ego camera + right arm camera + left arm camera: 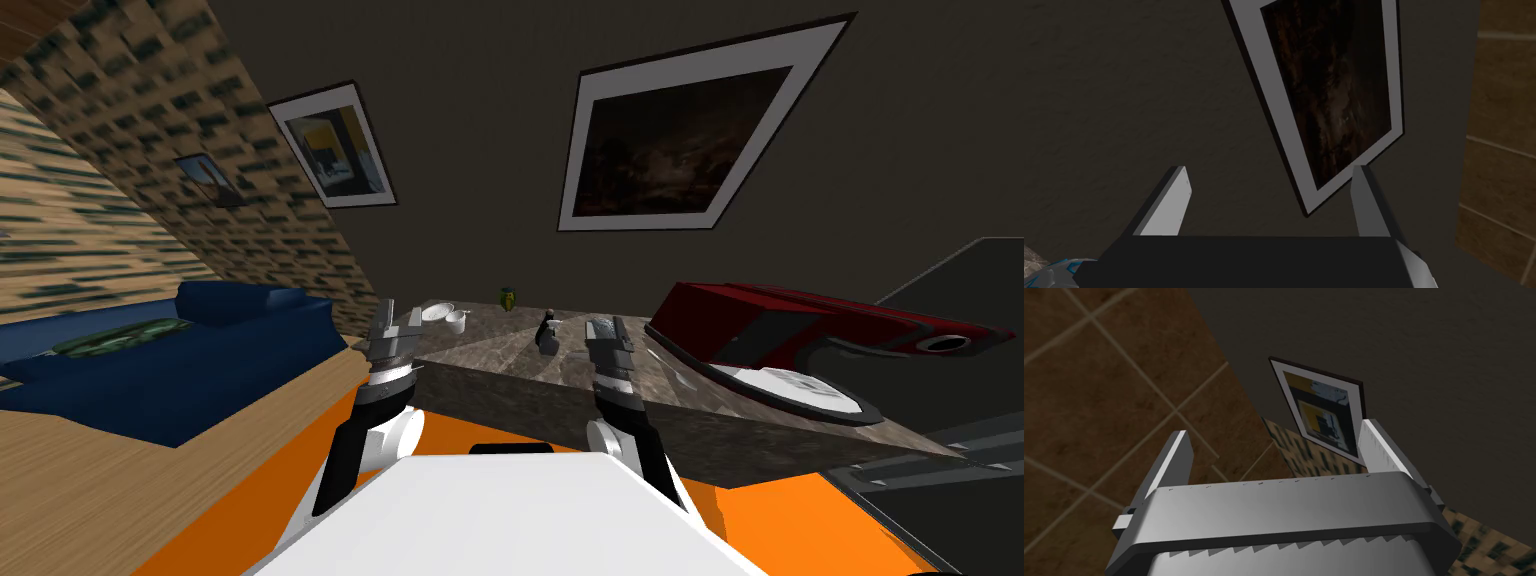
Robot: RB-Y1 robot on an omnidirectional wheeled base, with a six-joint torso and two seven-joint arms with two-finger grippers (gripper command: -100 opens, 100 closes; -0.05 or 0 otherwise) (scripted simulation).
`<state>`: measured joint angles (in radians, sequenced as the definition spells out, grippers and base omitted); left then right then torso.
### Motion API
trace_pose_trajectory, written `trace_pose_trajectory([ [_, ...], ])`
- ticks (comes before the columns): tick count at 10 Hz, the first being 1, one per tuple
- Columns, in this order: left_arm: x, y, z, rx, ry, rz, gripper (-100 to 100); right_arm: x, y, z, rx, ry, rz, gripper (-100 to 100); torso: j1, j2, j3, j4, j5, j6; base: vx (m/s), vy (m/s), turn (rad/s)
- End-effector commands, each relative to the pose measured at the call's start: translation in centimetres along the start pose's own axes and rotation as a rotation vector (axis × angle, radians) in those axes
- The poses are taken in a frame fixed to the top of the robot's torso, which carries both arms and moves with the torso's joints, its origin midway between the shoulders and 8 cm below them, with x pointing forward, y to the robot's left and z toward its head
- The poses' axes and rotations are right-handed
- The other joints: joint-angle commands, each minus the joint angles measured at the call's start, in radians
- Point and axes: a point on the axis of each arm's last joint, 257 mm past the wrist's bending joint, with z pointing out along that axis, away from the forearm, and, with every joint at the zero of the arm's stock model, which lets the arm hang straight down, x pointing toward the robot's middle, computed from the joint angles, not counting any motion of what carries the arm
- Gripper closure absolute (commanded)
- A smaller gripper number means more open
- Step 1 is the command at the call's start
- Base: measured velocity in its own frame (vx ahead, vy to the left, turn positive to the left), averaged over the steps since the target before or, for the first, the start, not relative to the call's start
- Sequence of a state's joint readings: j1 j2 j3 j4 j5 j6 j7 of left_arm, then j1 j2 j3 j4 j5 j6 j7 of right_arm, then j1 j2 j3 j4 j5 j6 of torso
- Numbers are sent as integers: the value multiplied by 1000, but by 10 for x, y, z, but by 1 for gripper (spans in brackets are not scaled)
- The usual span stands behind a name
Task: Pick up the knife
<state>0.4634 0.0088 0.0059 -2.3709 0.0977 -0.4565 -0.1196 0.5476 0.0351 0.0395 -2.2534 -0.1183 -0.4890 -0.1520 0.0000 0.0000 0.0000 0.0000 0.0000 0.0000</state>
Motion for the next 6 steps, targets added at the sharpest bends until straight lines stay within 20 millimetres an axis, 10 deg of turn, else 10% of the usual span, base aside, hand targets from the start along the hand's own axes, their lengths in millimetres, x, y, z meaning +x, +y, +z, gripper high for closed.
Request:
trace_pose_trajectory([
  [1,0,0,0,0,0,0,0,-4,-7,-5,28,38,-65,-100,0,0,0,0,0,0,-9,12,78],
  [6,0,0,0,0,0,0,0,-34,-37,-31,139,152,-330,-100,2,2,1,0,0,0,-20,28,148],
])
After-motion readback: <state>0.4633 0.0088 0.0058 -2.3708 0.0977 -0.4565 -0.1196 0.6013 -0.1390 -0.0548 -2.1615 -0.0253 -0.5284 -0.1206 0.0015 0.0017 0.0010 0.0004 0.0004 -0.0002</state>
